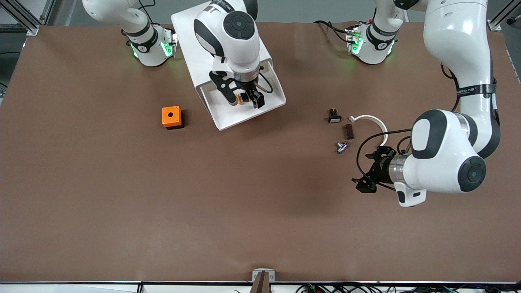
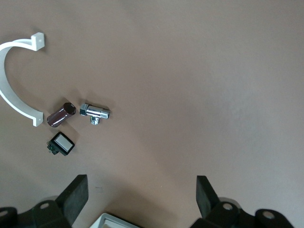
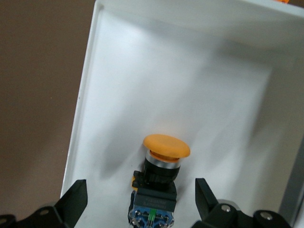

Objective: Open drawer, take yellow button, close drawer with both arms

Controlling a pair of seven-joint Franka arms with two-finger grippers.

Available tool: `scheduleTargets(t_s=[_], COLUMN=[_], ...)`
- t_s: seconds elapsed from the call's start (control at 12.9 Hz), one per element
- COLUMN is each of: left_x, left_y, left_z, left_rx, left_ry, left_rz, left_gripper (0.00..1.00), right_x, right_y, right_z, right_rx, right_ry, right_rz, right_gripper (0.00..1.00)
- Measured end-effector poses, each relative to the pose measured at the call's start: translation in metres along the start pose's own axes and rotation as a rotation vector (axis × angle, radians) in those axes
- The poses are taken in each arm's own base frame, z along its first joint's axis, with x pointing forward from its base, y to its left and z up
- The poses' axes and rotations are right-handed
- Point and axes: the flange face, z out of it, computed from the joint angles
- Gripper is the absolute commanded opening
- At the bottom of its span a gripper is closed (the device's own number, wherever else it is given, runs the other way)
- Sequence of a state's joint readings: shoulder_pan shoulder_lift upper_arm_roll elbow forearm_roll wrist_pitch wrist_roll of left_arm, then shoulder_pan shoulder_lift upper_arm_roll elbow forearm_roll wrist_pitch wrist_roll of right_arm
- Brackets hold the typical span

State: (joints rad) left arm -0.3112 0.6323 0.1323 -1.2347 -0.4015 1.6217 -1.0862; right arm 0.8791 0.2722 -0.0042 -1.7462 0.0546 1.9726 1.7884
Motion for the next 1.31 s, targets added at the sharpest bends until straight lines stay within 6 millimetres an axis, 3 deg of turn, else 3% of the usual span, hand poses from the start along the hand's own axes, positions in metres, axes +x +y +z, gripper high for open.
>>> scheduleTargets(t_s=[0.08,0.15,0.23,0.46,0.7,0.93,1.08,1.16,1.31], left_x=[-0.013,-0.030,-0.050,-0.106,-0.148,-0.187,-0.226,-0.242,-0.269], left_y=[0.004,0.010,0.017,0.036,0.048,0.061,0.065,0.066,0.065], left_z=[0.004,0.009,0.013,0.024,0.039,0.065,0.091,0.103,0.124], left_rx=[0.009,0.026,0.040,0.023,-0.002,-0.059,-0.052,-0.043,-0.020], left_ry=[0.008,0.032,0.064,0.124,0.145,0.153,0.154,0.153,0.145], left_rz=[0.044,0.099,0.157,0.274,0.344,0.332,0.331,0.339,0.363], left_gripper=[1.00,1.00,1.00,1.00,1.00,1.00,1.00,1.00,1.00], right_x=[-0.003,-0.007,-0.008,-0.007,-0.007,0.011,0.056,0.092,0.190], right_y=[0.001,0.001,0.002,0.001,0.000,-0.007,-0.013,-0.014,-0.005], right_z=[0.001,0.002,0.003,0.004,0.002,-0.021,-0.055,-0.073,-0.104], right_rx=[-0.002,-0.003,-0.004,-0.006,-0.002,-0.011,-0.045,-0.059,-0.061], right_ry=[0.001,0.001,0.002,0.002,0.002,0.005,0.004,-0.002,-0.023], right_rz=[-0.002,-0.005,-0.007,-0.005,-0.003,-0.013,-0.073,-0.125,-0.248], right_gripper=[0.60,0.22,0.00,0.00,0.00,0.00,0.00,0.00,0.00])
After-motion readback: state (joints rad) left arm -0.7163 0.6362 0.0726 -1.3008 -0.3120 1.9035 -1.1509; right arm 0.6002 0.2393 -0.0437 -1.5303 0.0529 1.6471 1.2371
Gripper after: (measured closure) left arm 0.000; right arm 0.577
